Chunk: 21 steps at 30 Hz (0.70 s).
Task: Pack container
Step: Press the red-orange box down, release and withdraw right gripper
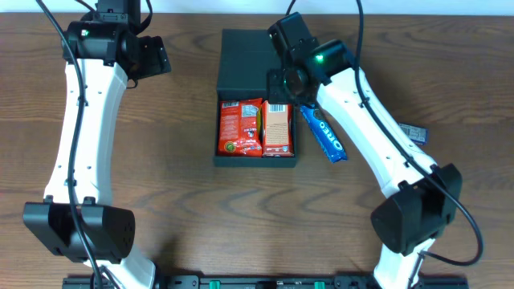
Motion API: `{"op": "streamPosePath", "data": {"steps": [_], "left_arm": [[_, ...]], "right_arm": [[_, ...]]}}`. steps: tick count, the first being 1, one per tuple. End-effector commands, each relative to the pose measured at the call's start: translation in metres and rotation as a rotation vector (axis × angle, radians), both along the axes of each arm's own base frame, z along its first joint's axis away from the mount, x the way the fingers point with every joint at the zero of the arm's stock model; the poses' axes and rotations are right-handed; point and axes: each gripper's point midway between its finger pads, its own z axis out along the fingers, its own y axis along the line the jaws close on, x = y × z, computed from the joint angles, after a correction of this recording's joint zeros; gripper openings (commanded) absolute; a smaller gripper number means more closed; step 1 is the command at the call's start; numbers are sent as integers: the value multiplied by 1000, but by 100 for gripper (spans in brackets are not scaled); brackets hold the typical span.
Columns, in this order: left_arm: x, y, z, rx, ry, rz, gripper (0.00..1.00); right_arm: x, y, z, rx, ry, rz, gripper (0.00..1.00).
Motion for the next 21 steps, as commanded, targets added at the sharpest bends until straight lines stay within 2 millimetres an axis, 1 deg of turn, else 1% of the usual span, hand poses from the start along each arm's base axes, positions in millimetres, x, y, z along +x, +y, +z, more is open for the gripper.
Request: {"op": "streamPosePath", "data": {"steps": [1, 3, 6, 8, 14, 18, 21], "left_arm": [[0, 1, -5, 1, 16, -4, 95], [0, 1, -5, 1, 16, -4, 95], [0, 1, -5, 1, 16, -4, 95], [0, 1, -5, 1, 16, -4, 95], [0, 0, -5, -2, 17, -6, 95], [0, -6, -6, -34, 19, -21, 95], [0, -7, -7, -40, 19, -24, 95]], "right_arm": [[-16, 9, -42, 55, 130, 112, 1], [-20, 9, -54, 109, 163, 137, 1], [-24, 5, -65, 153, 197, 151, 2], [-25, -1, -71, 145, 207, 158, 1], [-36, -6, -94, 119, 235, 206, 2], [-42, -10, -109, 109, 249, 208, 1], [-44, -15, -116, 95, 254, 204, 2]]}}
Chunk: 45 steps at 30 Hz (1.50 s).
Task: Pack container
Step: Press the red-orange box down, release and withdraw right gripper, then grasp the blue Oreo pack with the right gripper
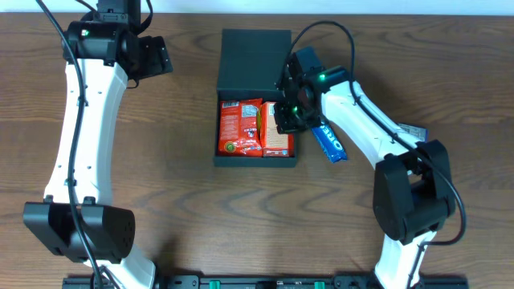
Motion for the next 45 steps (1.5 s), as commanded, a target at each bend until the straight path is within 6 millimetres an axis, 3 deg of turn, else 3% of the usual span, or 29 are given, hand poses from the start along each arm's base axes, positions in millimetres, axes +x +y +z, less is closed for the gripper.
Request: {"op": "streamPosePath", "data": {"steps": [1, 5, 7, 10, 12, 16, 20, 24, 25, 26, 28, 29, 32, 36, 45], "left_arm": [[0, -2, -6, -14, 18, -10, 95], [-1, -2, -6, -18, 17, -1, 95], [-1, -2, -6, -18, 17, -1, 95], [-1, -2, -6, -18, 17, -1, 95], [-1, -2, -6, -18, 17, -1, 95], [0, -2, -6, -18, 16, -1, 95], [2, -2, -5, -18, 6, -1, 95], [6, -2, -3, -19, -12, -1, 95], [7, -2, -2, -20, -16, -1, 95], [8, -2, -2, -20, -20, -1, 95], [8, -2, -1, -20, -25, -1, 95], [9, -2, -1, -20, -26, -1, 95], [10, -2, -1, -20, -30, -1, 95], [10, -2, 0, -20, -32, -2, 95], [11, -2, 0, -17, -35, 0, 95]], "right_arm": [[-6, -6, -11, -25, 18, 24, 1], [1, -7, -2, -16, -3, 17, 1], [8, -8, 15, -5, -31, 28, 1], [24, -16, 58, 6, -113, 35, 1], [40, -36, 91, -6, -203, 6, 2], [63, -85, 122, -70, -353, 24, 2], [67, -157, 107, -214, -332, 60, 8], [71, -185, 97, -233, -303, 3, 14], [70, -186, 94, -235, -298, 19, 18], [69, -185, 86, -239, -285, 55, 29], [64, -179, 71, -223, -261, 113, 62], [62, -173, 63, -205, -249, 144, 71], [56, -158, 45, -180, -224, 196, 87], [50, -140, 22, -182, -202, 256, 94], [29, -117, -17, -235, -170, 317, 90]]}}
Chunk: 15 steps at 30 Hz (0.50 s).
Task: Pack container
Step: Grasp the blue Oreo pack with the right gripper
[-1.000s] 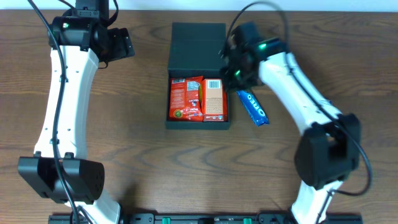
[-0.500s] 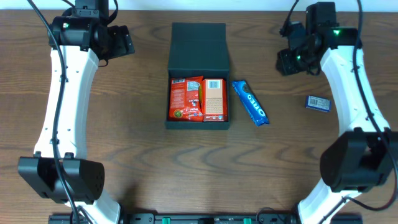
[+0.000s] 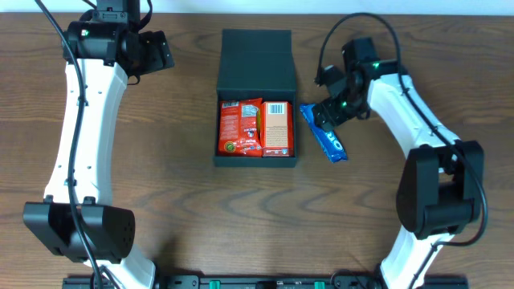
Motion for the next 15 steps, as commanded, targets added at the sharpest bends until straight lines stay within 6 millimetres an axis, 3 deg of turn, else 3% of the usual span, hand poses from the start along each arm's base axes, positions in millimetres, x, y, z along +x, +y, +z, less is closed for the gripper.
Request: {"op": "streamPosePath", "data": {"steps": [1, 15], "left_arm": [[0, 2, -5, 2, 12, 8, 95], [0, 2, -5, 2, 14, 7, 95]], "right_arm": [[-9, 4, -11, -37, 16, 23, 89], [-17, 6, -34, -85, 6, 45, 78]]}}
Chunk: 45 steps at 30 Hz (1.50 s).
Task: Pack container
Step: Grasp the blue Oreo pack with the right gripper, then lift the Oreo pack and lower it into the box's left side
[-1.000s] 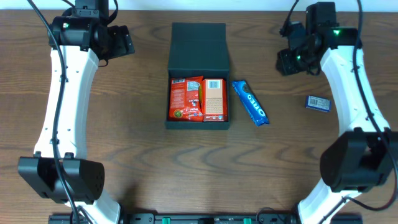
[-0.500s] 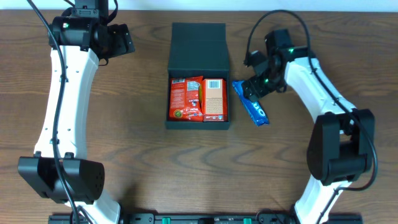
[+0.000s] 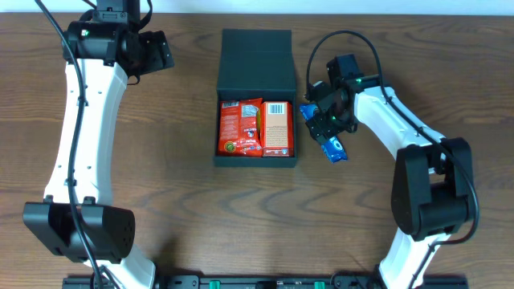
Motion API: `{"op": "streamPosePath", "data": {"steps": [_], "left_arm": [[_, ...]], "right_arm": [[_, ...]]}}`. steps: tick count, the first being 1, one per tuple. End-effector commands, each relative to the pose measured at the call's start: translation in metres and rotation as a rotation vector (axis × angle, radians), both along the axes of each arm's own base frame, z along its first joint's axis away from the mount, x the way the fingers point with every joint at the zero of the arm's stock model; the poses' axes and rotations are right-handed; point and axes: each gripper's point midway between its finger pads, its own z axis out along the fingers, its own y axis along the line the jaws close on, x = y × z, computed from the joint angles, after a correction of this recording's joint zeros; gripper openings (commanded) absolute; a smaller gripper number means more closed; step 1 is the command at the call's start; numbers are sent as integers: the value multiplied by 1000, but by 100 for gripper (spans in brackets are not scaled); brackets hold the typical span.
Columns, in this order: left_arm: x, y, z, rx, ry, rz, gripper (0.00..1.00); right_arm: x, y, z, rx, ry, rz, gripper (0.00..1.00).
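A black container [image 3: 225, 154] sits mid-table with its lid [image 3: 255, 60] folded back. Inside lie a red snack pack [image 3: 239, 127] and an orange-brown pack [image 3: 277, 128] side by side. A blue Oreo pack [image 3: 332, 145] lies on the table just right of the container. My right gripper [image 3: 321, 122] is down over the upper end of that pack, fingers apparently spread around it. My left gripper [image 3: 157, 51] hangs open at the far left back, away from everything.
The wooden table [image 3: 185, 217] carries both arm bases at the front edge. The right arm [image 3: 393, 120] arches over the table's right side. The left arm [image 3: 76, 136] runs along the left side.
My right gripper has moved left and a little nearer, from beside the Oreo pack's far end to directly over it. The pack, the container and the left arm have not moved.
My right gripper was first over the container at the orange-brown pack, then low in the container on that pack. Later it was out to the right near the Oreo pack, the orange-brown pack left lying inside. Now it is over the Oreo pack.
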Motion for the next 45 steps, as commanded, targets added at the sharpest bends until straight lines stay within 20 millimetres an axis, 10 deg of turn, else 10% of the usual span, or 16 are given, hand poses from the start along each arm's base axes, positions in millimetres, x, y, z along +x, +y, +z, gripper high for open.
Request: {"op": "streamPosePath", "data": {"steps": [1, 34, 45], "left_arm": [[0, 2, -5, 2, 14, 7, 95], [0, 2, -5, 4, 15, 4, 95], [0, 2, -5, 4, 15, 4, 95]], "right_arm": [[-3, 1, -5, -11, 5, 6, 76], [-11, 18, -28, -11, 30, 5, 37], [31, 27, 33, 17, -63, -44, 33]]}}
